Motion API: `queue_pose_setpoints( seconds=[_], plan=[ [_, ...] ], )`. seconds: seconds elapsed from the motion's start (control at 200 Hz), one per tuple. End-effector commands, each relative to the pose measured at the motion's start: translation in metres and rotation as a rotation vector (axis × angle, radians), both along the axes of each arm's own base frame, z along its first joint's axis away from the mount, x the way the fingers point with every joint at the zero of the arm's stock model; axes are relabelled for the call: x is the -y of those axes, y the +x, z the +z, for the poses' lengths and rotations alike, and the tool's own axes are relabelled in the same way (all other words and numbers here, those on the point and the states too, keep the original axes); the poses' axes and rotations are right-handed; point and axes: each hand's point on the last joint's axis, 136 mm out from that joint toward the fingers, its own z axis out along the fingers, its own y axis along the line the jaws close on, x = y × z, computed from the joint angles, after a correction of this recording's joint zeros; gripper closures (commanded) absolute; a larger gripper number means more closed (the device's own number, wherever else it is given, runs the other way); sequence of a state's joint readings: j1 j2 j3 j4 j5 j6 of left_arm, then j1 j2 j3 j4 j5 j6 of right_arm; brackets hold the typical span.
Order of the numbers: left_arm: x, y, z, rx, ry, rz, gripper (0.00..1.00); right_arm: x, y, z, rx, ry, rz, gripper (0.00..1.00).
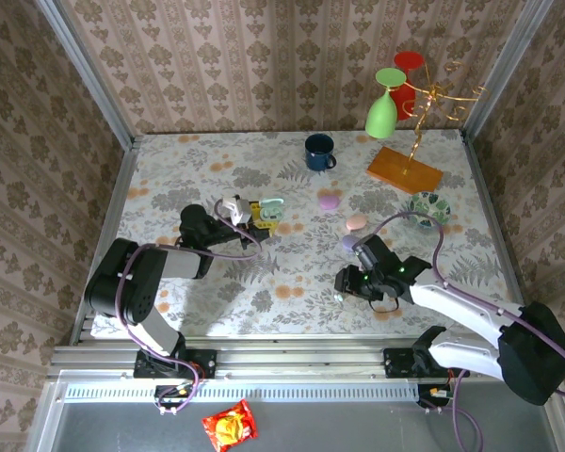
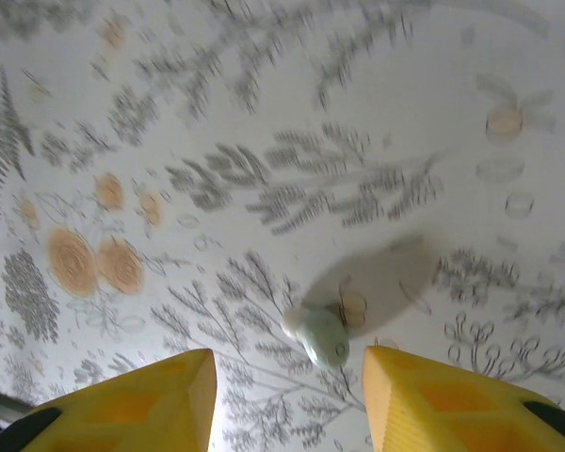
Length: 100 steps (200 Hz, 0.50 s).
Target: Insert wireless bluetooth earbuds into charging case
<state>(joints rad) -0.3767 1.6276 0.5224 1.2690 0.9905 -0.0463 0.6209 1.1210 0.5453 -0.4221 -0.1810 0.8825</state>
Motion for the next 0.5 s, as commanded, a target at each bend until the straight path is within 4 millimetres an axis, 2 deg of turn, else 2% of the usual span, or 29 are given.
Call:
queue_pose_setpoints(
  seconds=[0.0,0.335,0.495],
  plan=[
    [-0.003,-0.005,0.007,0.037,-0.011,-0.008,0.61,-0.011,-0.016,-0.009,-0.102,0.092,-0.023,0.54],
    [-0.005,-0.007,0.008,0.052,-0.01,0.007,0.61,-0.02,-0.015,-0.025,-0.141,0.111,-0.01,0.53],
    [-0.005,-0.006,0.007,0.059,-0.009,0.011,0.61,-0.029,-0.011,-0.026,-0.143,0.132,-0.005,0.53]
  ],
)
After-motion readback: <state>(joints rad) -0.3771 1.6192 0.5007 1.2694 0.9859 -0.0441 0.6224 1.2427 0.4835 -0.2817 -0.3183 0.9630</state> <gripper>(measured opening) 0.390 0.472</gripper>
